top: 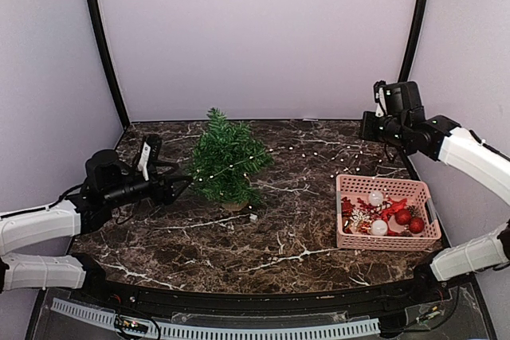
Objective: Decorate the small christmas tree
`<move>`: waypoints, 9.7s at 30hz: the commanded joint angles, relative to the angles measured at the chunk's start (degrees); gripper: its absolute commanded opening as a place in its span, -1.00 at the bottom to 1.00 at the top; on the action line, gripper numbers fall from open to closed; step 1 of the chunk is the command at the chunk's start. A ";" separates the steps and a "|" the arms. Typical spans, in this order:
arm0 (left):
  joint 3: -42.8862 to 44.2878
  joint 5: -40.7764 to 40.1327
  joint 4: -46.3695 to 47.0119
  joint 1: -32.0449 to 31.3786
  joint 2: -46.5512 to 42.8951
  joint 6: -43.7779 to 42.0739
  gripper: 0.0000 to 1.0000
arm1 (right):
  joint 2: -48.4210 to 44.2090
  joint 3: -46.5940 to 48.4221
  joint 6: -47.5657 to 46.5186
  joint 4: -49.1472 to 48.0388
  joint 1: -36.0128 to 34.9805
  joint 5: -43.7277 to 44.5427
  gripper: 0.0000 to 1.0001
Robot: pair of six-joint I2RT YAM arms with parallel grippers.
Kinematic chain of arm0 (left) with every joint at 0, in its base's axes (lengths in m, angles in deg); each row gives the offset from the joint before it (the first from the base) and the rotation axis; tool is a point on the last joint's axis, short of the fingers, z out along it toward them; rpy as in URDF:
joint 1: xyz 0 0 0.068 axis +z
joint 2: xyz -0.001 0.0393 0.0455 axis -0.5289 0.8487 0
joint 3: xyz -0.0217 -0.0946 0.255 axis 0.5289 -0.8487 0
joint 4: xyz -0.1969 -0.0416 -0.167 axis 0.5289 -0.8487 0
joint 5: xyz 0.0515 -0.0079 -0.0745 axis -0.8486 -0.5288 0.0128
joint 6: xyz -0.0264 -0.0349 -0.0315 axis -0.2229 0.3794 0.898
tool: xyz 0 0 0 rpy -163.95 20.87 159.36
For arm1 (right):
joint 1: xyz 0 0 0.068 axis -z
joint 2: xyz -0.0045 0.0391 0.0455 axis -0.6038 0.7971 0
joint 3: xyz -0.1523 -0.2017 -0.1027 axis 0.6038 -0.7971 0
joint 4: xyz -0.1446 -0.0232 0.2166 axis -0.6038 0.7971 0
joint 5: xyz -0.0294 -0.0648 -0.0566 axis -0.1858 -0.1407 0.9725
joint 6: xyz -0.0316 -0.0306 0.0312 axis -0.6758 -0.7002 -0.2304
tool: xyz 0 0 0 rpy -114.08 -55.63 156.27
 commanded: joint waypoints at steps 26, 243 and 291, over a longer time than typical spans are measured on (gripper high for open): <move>43.52 4.55 -26.01 2.12 19.76 9.37 0.61 | 38.19 37.06 -1.49 -22.75 -3.73 -14.40 -1.00; 47.97 -4.68 -45.07 -9.58 17.18 -1.43 0.02 | 12.02 10.83 -2.96 -19.08 -2.50 1.75 -1.00; 35.96 9.34 -39.99 -11.06 9.21 -9.30 -1.00 | -7.62 -0.30 3.82 -10.63 -2.48 -5.37 -1.00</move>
